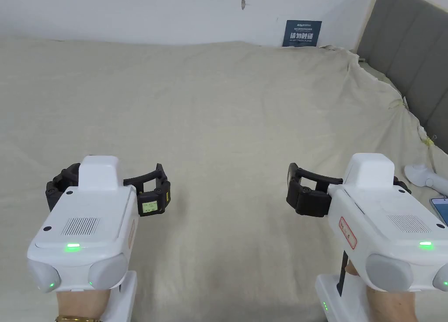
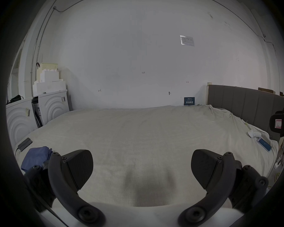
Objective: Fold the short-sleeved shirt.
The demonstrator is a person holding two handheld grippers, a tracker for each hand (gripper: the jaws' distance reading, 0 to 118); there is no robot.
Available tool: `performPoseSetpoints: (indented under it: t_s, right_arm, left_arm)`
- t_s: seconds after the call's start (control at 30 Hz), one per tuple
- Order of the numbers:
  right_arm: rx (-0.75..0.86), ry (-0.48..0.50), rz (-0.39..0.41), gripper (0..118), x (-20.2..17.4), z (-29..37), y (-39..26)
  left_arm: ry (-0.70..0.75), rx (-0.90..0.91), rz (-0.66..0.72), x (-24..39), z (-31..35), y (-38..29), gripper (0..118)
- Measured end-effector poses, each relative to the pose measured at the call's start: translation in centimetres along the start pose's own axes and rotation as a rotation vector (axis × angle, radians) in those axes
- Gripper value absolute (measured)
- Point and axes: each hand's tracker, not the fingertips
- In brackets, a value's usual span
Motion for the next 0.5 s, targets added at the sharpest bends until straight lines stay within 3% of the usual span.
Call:
performPoseSetpoints:
  t_s: [0.5]
  right_arm:
    - [-0.002,0.004,-0.002,118,0.01,0.12,-0.07]
  left_arm:
    - [-0.002,0.007,-0.002,0.22,0.14,0.13,118]
